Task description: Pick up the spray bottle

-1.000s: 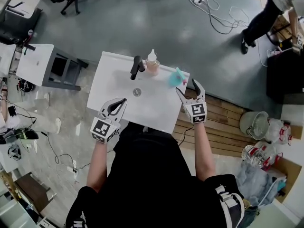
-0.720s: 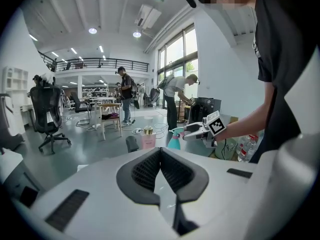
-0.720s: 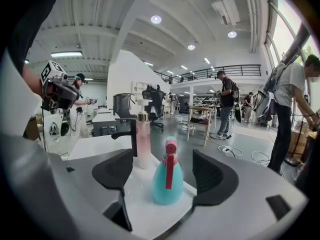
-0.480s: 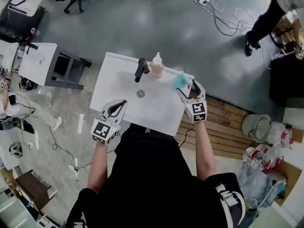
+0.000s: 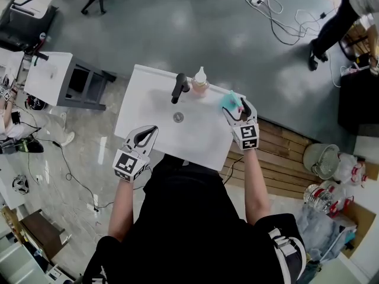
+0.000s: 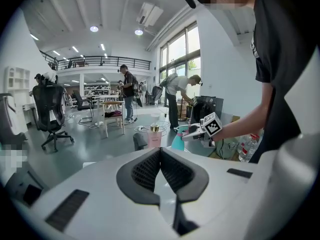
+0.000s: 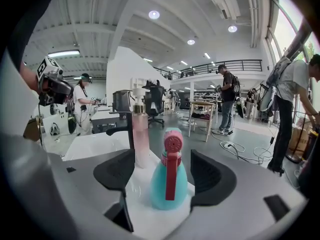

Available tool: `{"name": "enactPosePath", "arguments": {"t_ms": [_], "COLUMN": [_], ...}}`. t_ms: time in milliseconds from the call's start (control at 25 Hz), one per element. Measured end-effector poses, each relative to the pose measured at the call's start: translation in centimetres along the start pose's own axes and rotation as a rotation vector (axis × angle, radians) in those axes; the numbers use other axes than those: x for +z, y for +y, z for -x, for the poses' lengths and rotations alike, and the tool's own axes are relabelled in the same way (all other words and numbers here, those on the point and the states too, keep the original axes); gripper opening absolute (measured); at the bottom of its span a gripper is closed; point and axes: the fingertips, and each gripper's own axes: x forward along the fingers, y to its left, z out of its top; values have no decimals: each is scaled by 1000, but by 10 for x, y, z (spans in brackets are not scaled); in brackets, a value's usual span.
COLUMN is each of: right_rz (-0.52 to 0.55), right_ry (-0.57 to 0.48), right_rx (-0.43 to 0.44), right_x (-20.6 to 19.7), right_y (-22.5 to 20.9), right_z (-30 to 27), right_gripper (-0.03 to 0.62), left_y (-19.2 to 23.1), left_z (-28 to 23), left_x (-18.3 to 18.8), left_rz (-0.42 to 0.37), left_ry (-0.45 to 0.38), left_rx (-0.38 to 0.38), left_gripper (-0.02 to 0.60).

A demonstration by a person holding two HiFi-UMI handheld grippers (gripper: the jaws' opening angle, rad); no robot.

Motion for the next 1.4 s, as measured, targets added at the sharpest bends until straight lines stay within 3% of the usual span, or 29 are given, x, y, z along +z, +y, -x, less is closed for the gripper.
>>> {"name": "enactPosePath", "arguments": {"t_ms": [1400], "right_rz": [35], "right_ry": [5], "right_rx": [-64], "right_x": [0], "right_y": [-9], "right_z": [-12], "right_gripper": [158], "left_y": [15], "left_z": [3], "left_x": [3], "left_rz": [10], "left_ry": [-12], "left_rx": [12], "left_gripper": [21]}}
